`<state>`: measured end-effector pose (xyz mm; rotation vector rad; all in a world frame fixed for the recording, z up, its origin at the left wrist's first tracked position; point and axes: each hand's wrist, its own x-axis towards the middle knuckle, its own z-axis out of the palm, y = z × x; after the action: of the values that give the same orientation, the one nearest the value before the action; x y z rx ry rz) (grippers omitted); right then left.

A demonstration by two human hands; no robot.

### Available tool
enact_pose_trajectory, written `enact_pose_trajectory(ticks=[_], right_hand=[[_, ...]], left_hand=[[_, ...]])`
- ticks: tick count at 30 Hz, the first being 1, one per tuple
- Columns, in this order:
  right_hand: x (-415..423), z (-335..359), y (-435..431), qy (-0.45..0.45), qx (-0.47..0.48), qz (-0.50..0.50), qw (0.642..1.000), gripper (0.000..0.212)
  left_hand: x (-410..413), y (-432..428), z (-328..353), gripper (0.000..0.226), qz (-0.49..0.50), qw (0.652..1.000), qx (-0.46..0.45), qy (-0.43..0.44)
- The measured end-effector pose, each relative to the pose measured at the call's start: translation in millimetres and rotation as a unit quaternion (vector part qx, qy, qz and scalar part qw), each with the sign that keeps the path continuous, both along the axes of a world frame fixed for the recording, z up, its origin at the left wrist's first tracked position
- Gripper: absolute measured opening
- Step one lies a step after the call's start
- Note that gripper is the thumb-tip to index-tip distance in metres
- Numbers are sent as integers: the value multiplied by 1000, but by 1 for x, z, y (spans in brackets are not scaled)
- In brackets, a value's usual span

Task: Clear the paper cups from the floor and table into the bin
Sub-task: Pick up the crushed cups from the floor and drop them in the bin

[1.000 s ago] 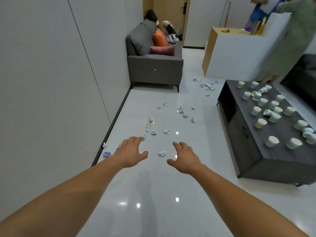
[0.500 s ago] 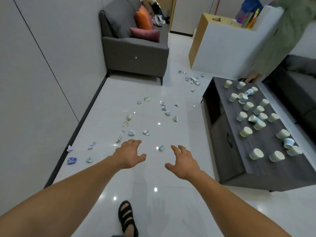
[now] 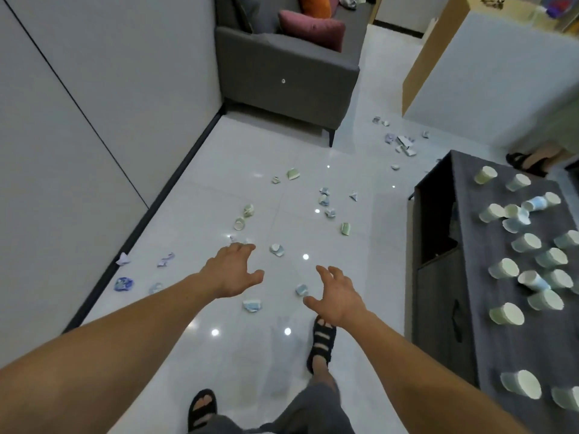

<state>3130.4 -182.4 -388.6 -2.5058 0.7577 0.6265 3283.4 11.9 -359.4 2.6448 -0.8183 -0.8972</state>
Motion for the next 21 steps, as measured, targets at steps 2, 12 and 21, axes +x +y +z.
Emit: enact_pose_trajectory(ticks=[2, 12, 21], right_hand=[[26, -23, -38, 10, 12, 29, 999, 83], [119, -169, -184, 93, 65, 112, 987, 82], [149, -473, -184, 150, 78, 141, 976, 83]], left_hand=[[12, -27, -16, 74, 35, 999, 17, 13], [43, -139, -135, 69, 185, 977, 51, 96], [63, -159, -427, 69, 222, 962, 67, 147]])
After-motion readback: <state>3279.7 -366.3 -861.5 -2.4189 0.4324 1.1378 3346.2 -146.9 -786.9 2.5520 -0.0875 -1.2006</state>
